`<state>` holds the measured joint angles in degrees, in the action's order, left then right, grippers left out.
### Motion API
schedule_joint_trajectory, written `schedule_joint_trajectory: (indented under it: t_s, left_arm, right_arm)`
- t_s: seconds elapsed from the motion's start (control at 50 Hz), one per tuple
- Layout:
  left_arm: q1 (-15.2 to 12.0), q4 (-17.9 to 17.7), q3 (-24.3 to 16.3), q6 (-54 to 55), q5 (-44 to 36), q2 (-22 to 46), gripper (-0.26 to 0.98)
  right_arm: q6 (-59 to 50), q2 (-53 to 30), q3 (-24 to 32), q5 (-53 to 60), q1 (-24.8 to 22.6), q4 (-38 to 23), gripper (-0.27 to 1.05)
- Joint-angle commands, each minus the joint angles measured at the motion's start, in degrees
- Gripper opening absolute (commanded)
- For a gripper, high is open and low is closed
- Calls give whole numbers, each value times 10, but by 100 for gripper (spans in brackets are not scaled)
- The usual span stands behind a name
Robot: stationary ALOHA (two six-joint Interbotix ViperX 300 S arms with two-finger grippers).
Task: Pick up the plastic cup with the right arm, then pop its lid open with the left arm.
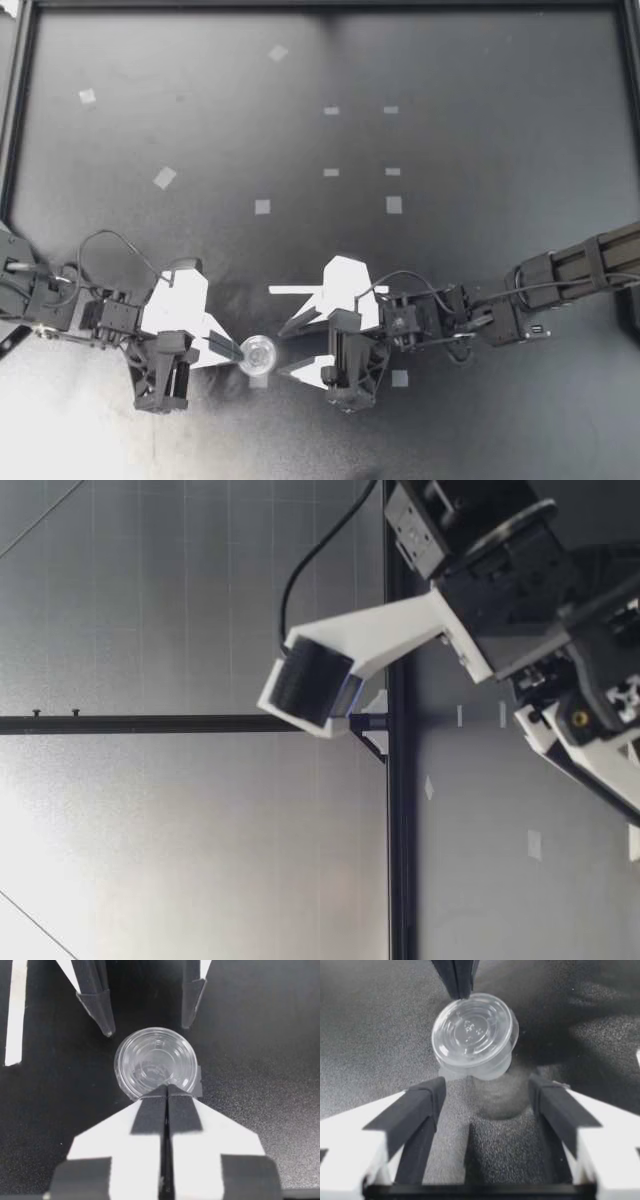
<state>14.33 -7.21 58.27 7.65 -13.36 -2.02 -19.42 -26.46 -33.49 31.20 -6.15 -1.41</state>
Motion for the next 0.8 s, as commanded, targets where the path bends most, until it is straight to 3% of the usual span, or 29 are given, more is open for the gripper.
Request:
schedule_joint_trajectory:
  t_s: [0.0,0.78]
  left_arm:
    - [2,2,-4,-1,-5,-6,-10]
    - [2,1,10,0,-42,7,-10]
  right_arm:
    - [1,8,14,3,-3,-1,67]
    - [1,-11,48,-31,3,-10,67]
